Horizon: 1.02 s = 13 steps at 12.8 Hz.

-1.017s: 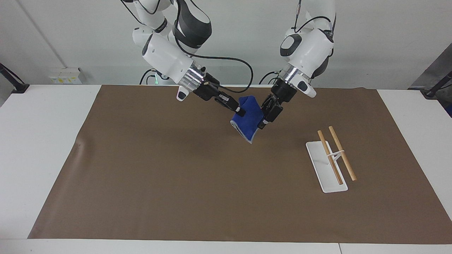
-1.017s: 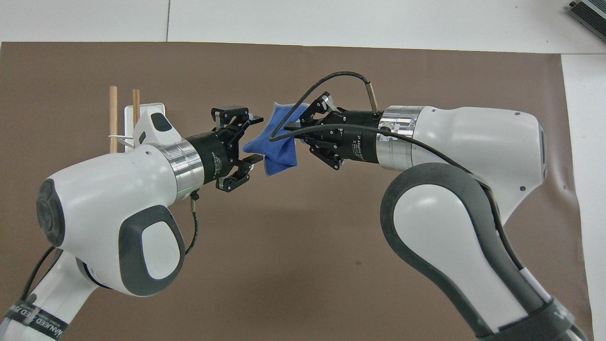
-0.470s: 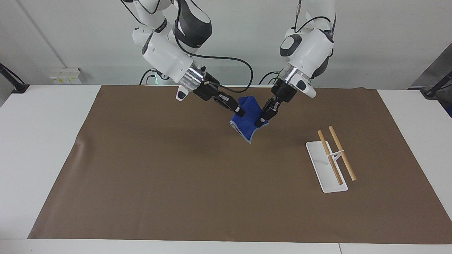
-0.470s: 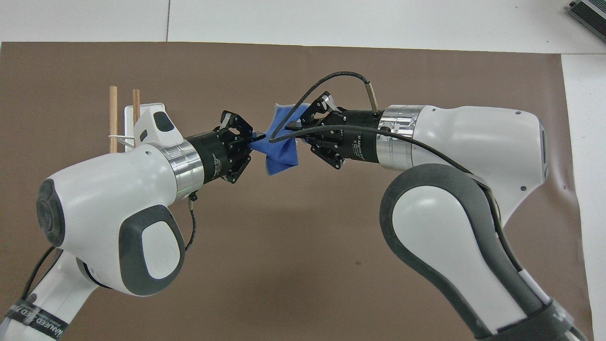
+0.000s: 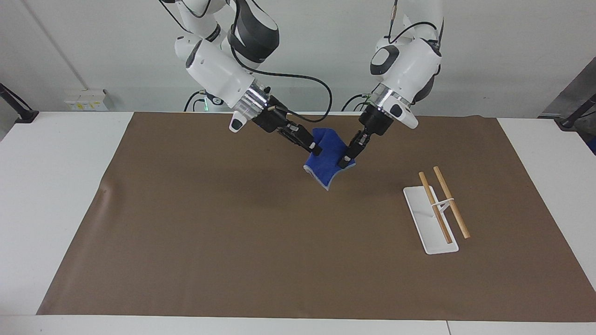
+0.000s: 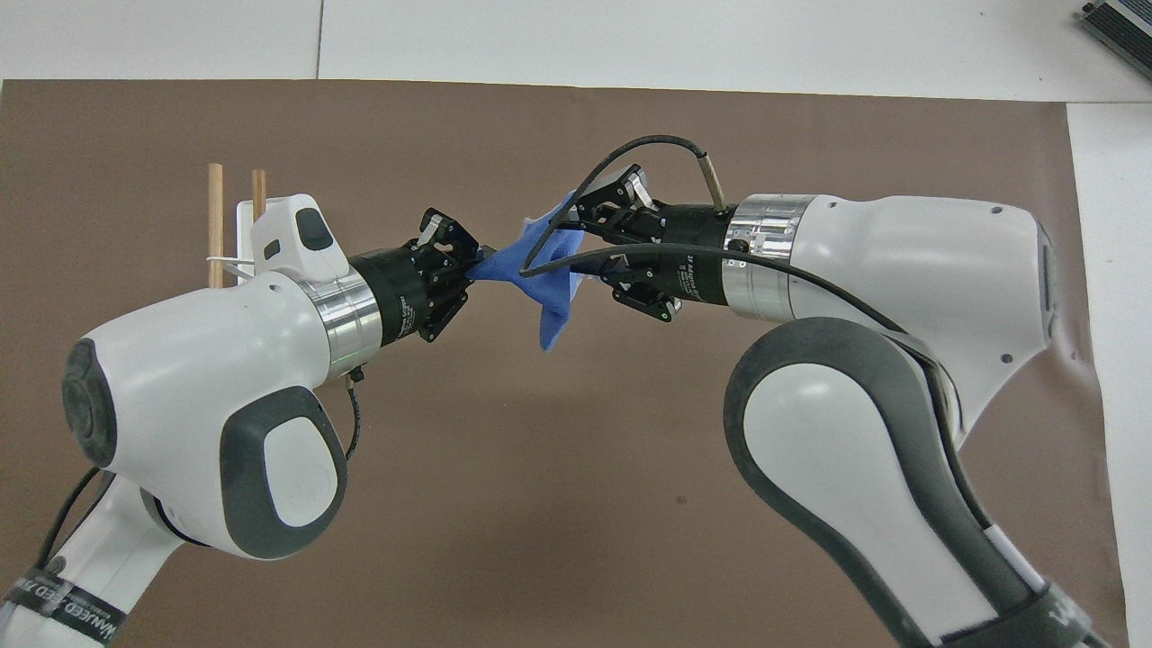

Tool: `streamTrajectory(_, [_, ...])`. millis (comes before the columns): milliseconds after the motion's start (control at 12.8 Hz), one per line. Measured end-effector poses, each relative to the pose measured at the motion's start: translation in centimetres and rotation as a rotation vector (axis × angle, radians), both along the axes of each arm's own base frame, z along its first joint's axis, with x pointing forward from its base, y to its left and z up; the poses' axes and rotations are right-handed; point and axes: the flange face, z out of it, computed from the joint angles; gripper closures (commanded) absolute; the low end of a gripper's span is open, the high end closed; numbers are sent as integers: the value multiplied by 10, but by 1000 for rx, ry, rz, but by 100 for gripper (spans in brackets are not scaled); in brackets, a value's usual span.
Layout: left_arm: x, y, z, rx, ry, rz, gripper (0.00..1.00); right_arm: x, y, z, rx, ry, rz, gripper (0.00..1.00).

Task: Right arm passes towel to left arm to hang
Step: 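Carry the towel with the left gripper while the right gripper withdraws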

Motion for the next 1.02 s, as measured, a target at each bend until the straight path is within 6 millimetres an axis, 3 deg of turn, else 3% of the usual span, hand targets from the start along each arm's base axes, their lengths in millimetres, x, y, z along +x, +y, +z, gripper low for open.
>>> streamTrajectory(235, [3,5,0,35,-49,-50,100,3,-25,1,-158,-29,55,0])
streamTrajectory(470, [14,27,-1,84,-111,-87,100,0,-65,7,-391,-34,128,0])
streamTrajectory(704, [31,64,-5,119,-139,-65,100,-16,-101,19,-610,-25,246,0])
streamTrajectory(1017, [56,136,-11,143,-132,43,100,-18,-155,26,-780,-95,438,0])
